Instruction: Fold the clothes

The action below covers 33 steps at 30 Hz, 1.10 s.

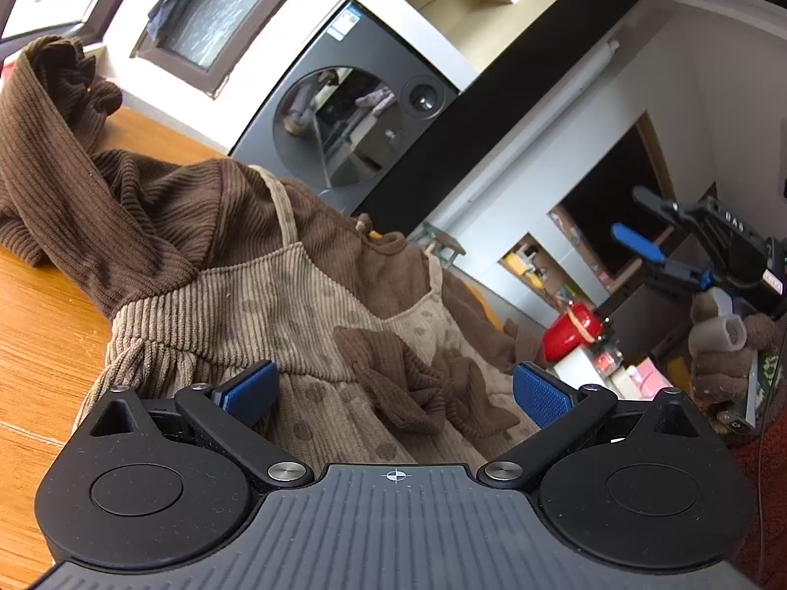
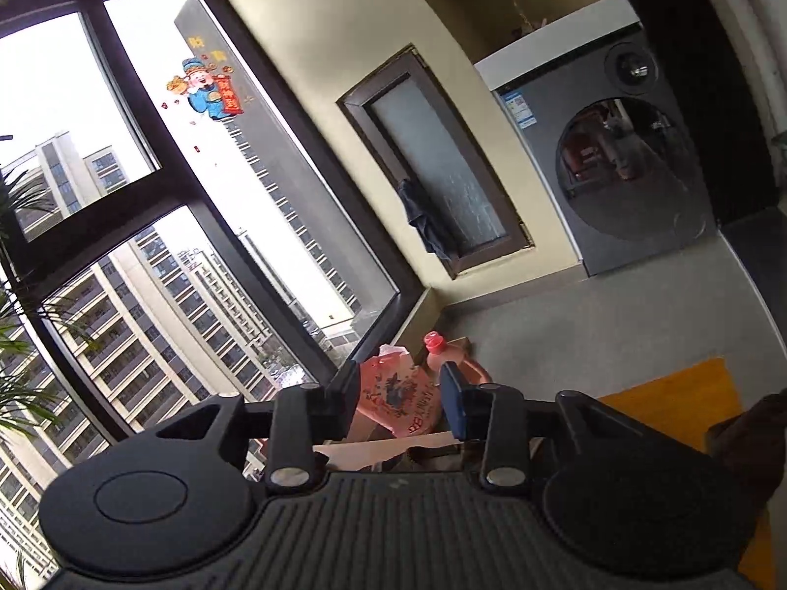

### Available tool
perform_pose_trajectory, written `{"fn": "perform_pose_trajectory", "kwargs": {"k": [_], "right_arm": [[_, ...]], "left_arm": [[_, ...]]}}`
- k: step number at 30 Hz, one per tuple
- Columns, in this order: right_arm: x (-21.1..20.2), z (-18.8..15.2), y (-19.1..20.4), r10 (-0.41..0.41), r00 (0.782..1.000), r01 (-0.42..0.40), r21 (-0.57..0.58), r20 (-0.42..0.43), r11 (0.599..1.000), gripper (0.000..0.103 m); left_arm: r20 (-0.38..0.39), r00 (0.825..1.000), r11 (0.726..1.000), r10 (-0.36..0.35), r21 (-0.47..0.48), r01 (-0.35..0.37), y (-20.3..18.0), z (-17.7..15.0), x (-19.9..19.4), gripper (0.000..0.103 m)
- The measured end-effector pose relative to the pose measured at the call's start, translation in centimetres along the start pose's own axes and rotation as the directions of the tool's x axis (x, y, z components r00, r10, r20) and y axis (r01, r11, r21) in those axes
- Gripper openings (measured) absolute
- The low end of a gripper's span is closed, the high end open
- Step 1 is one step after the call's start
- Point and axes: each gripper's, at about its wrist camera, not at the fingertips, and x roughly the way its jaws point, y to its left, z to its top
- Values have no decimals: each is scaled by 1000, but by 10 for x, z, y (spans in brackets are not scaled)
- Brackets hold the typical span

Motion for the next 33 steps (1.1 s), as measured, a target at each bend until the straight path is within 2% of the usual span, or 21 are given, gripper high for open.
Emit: {"fn": "perform_pose_trajectory", "kwargs": {"k": [2,3,5,7,13,16,18,19,21,22,23,26,28,30,33], "right_arm": [[-18,0,-50,-112,994,112,131,-7,985,53],[-25,-6,-78,-159,987,162,223,-29,961,57],[-36,-21,-132,-235,969,248,385,-83,889,59],[-38,-37,-164,-277,953,301,443,-121,844,59],[14,-37,-173,-397,911,411,338,-115,846,63],[53,-34,-185,-382,908,418,435,-172,798,64],[73,-42,-202,-335,920,389,548,-201,740,63],[75,-45,-204,-336,921,388,557,-197,734,60],[75,-51,-206,-346,920,388,564,-185,729,37],[71,-49,-201,-352,922,381,535,-161,754,31],[66,-47,-197,-356,925,374,501,-135,780,19],[46,-27,-157,-314,949,303,343,-26,889,15],[39,-11,-115,-221,975,210,227,23,951,13],[37,-1,-68,-88,995,82,131,44,988,12],[51,-4,5,79,997,-78,-51,19,996,12]], "left_arm": [[-12,1000,1000,-1,-4,1,3,-2,3,103],[-12,1000,1000,-1,-10,1,5,-3,3,103],[-10,1000,1000,-3,-14,3,6,-3,3,103],[-10,1000,1000,6,-5,-6,3,-5,4,103],[-7,1000,1000,11,2,-11,2,-7,4,103],[-4,1000,1000,7,1,-7,3,-7,3,103],[-3,1000,1000,3,0,-3,3,-6,2,103],[-2,1000,1000,1,-2,-1,3,-6,2,103],[1,1000,1000,-6,-6,6,4,-6,0,103],[3,1000,1000,-10,-10,10,5,-6,0,103],[5,1000,1000,-13,-12,13,5,-6,-1,103],[9,1000,1000,-22,-22,22,7,-5,-3,103],[12,1000,999,-27,-27,27,8,-5,-3,103],[14,999,999,-31,-32,32,9,-5,-4,103],[15,999,999,-35,-34,35,10,-5,-5,103]]}}
